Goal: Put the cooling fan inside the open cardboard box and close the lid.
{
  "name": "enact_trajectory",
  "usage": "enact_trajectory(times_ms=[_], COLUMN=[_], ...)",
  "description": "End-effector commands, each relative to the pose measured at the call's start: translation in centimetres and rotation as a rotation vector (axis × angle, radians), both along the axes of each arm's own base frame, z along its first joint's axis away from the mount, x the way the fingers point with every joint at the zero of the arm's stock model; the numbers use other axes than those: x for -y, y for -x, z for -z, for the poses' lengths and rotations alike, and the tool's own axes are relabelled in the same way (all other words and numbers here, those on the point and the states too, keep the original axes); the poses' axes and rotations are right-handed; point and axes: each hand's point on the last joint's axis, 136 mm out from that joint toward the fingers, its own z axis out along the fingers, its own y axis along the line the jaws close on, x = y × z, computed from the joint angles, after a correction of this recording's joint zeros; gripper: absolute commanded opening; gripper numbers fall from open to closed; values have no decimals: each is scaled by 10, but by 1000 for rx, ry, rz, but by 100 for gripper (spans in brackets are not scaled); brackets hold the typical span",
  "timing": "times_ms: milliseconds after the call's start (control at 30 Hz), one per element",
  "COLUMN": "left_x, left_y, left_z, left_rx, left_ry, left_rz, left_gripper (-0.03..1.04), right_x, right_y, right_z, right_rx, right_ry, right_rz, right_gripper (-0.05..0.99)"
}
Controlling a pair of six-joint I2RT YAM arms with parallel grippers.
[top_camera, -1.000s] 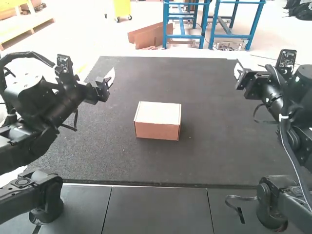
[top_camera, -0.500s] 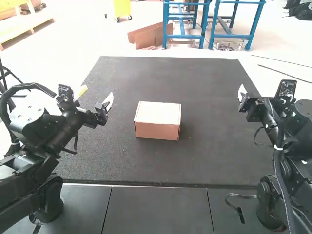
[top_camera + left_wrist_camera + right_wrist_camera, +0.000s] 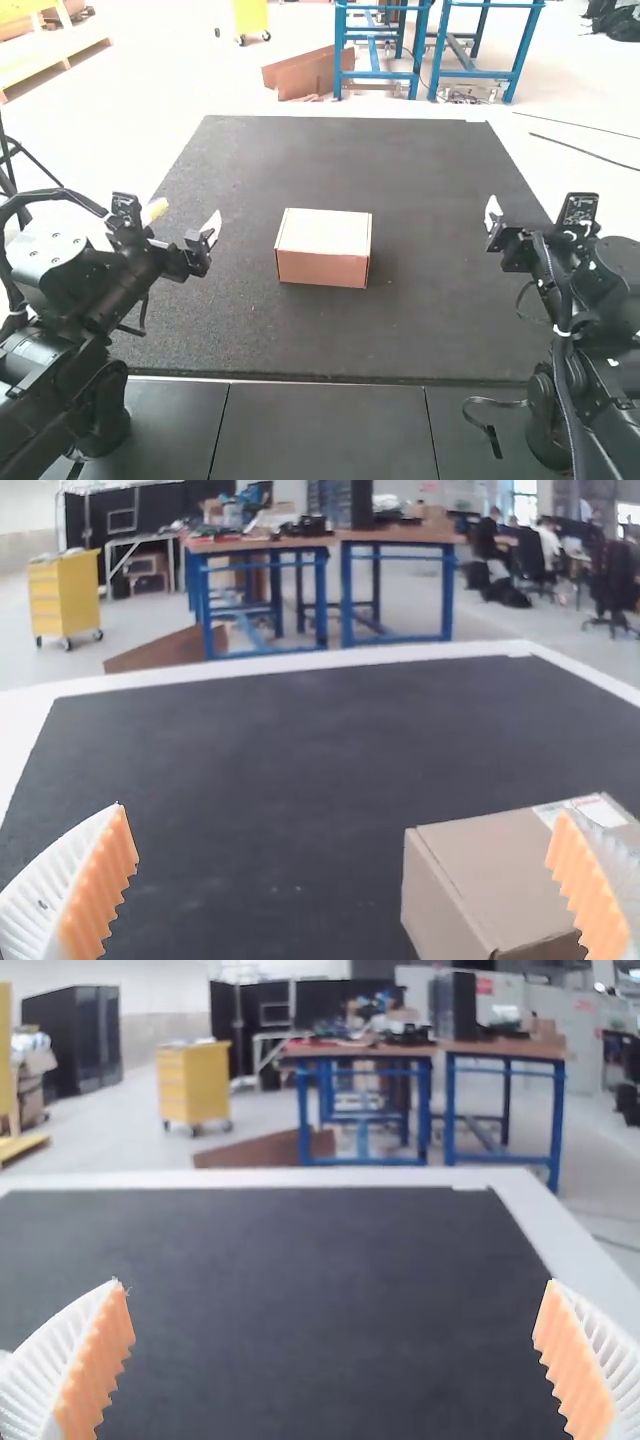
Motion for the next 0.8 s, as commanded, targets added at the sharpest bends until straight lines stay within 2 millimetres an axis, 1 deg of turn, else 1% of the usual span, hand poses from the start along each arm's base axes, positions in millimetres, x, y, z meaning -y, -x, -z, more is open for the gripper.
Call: enact_trajectory(times_ms=[0,100,233,333,567,767], left_x=[-18,-26,-28,-31,-39,-40], left_y=[-4,-5,-6,-6,-7,-7], left_z=[3,4,10,11,13,22], left_rx=[-8,-11,-36,-39,-48,-83], left_ry=[19,18,20,21,20,8], left_rz=[-77,-111,-118,-130,-166,-168], left_gripper=[97,97,97,97,97,97], right_x=[7,7,6,6,5,5], right_y=[-1,-1,-1,-1,-1,-1], right_z=[8,19,28,37,45,46], right_rx=[-24,-72,-109,-146,-181,-187], right_ry=[7,3,-18,-19,-28,-26], right_rz=[36,32,28,26,24,21], right_gripper=[91,91,91,91,91,91])
